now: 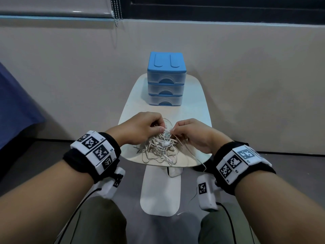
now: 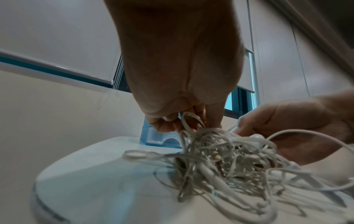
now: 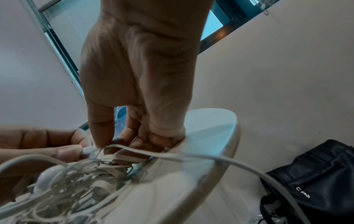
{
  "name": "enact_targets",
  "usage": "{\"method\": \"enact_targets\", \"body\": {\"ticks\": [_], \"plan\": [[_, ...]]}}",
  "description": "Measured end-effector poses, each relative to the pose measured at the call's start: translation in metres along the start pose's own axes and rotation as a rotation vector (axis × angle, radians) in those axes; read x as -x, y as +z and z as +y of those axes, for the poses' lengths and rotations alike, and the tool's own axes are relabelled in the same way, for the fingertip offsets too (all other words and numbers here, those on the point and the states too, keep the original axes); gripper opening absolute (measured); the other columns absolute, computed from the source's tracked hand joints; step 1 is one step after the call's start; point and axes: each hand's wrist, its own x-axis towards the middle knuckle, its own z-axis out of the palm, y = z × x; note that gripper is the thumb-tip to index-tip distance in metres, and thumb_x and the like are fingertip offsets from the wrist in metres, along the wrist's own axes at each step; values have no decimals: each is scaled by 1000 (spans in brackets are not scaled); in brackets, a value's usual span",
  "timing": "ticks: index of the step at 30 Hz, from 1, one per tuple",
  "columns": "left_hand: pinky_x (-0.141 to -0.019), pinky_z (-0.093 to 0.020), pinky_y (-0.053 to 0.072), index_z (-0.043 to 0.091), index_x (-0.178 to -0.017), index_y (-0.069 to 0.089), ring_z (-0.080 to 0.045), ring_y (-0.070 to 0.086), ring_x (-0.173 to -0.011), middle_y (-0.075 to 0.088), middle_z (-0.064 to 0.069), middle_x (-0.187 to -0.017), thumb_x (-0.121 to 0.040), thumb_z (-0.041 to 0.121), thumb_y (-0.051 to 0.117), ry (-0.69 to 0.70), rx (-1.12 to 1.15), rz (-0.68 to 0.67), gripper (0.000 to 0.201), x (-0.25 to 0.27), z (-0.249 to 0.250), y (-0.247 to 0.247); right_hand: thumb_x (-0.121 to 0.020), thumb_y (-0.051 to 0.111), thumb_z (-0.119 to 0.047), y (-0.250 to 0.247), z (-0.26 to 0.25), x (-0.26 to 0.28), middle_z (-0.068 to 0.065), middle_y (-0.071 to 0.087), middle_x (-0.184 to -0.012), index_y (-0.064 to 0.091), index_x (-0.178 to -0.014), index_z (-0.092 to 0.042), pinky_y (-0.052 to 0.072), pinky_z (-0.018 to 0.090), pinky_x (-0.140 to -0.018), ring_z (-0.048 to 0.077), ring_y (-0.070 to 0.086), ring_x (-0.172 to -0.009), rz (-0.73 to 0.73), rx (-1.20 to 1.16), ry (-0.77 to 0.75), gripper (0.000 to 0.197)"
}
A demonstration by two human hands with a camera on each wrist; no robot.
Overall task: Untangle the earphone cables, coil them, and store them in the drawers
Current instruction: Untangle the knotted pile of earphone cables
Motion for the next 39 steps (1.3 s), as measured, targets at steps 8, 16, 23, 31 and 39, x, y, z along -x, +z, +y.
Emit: {"method": "enact_targets", "body": {"ticks": [8,16,23,31,39], "plan": [[-79,-40,49,17,-96,66,-17,61,-83,74,0,-95,-102,20,61,-40,160,85,8,5,5,3,-90,56,7,7,-4,0,10,53,-65,56,-69,-7,39,25,-54,17,47,-58,104,50,28,25],[-91,-46,52,20,-97,62,-19,68,-88,75,4,-91,-104,19,57,-86,308,127,10,10,5,15,-90,58,15,6,0,6,15,57,-75,58,-95,-6,50,25,-57,20,56,-62,46,79,-15,22],[-92,-41,31,30,-96,58,-8,61,-86,69,16,-80,-104,41,53,-158,20,277,14,10,13,22,-90,65,-5,0,-20,24,3,63,-83,68,-78,-16,34,29,-65,13,52,-78,45,183,63,17],[-84,-38,30,41,-84,70,2,60,-84,66,23,-70,-77,74,70,-121,41,233,33,12,23,22,-91,77,-18,8,-50,32,3,68,-81,72,-79,-13,46,29,-71,13,57,-75,268,304,-251,14],[-81,-40,25,46,-83,74,-4,55,-108,67,22,-94,-70,75,73,-158,-112,177,32,12,24,10,-92,63,-8,28,-84,34,-8,61,-70,57,-82,-18,44,21,-60,7,55,-63,272,828,-635,16]]}}
